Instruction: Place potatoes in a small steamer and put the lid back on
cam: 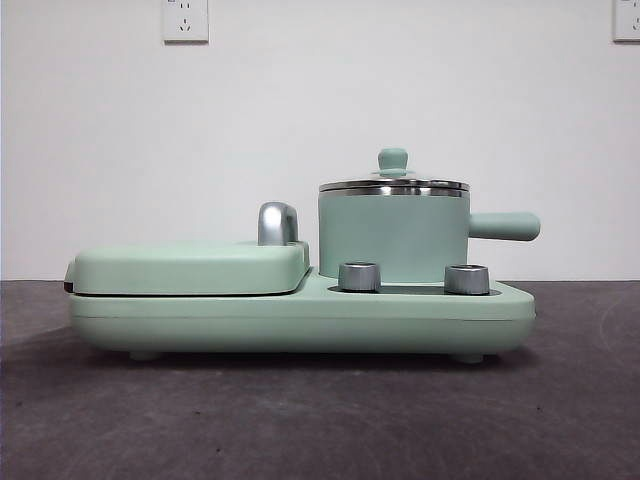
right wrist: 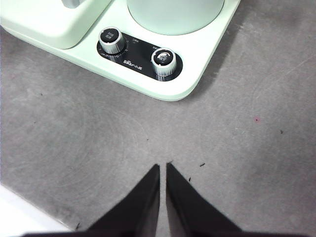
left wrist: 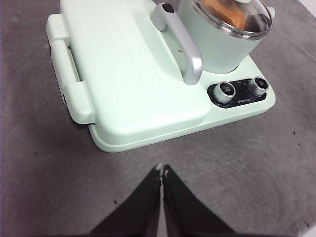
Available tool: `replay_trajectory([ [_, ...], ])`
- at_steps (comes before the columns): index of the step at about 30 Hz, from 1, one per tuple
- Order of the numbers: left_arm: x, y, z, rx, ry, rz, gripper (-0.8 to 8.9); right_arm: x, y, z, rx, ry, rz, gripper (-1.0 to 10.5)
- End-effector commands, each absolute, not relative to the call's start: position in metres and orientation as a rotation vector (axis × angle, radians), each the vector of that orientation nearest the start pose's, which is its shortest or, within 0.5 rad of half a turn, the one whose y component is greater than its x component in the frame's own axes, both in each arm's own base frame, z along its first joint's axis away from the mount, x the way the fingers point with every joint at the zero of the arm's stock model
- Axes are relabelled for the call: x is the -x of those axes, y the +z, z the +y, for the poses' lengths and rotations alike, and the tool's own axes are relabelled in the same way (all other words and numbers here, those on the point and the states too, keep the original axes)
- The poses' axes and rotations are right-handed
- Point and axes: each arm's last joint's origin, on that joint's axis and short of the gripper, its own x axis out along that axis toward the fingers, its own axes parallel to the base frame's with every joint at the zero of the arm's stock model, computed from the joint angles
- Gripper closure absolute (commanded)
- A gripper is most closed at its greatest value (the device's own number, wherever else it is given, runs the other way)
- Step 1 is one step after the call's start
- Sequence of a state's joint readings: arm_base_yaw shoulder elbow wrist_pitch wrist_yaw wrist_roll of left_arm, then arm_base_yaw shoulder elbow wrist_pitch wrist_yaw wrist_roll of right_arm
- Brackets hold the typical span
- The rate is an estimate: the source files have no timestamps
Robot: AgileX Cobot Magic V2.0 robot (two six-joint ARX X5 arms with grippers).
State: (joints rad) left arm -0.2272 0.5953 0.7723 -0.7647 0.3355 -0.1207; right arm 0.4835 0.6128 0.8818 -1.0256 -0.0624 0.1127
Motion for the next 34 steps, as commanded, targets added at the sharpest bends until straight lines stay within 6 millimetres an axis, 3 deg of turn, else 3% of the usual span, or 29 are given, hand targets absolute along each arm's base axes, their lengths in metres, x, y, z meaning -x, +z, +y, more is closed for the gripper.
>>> replay_trajectory([
  [1,-0.107,0.305,-0.035,0.144,-0.512,0.608,8.07,-0.083,0.315,0.046,0.046,0.479,0.766,9.3],
  [8,-0.105,0.306,-0.034,0.12,-0.518,0.593,8.08,-0.083,0.315,0.046,0.046,0.479,0.766,9.3],
  [11,-0.103,0.299,-0.03,0.072,-0.482,0.454,8.08,-0.083,0.315,0.047,0.046,0.48,0.766,9.3],
  [17,-0.099,0.239,-0.012,0.051,-0.228,0.14,8.08,-0.083,0.315,0.046,0.046,0.479,0.766,9.3],
  [23,-0.094,0.172,-0.005,0.052,-0.117,0.098,8.08,-0.083,0.315,0.046,0.046,0.479,0.766,9.3],
  [27,-0.096,0.155,-0.005,0.053,-0.111,0.12,8.07,-0.083,0.315,0.046,0.046,0.479,0.767,9.3],
  [34,-0.096,0.154,-0.005,0.049,-0.111,0.13,8.08,-0.083,0.315,0.046,0.046,0.479,0.766,9.3],
])
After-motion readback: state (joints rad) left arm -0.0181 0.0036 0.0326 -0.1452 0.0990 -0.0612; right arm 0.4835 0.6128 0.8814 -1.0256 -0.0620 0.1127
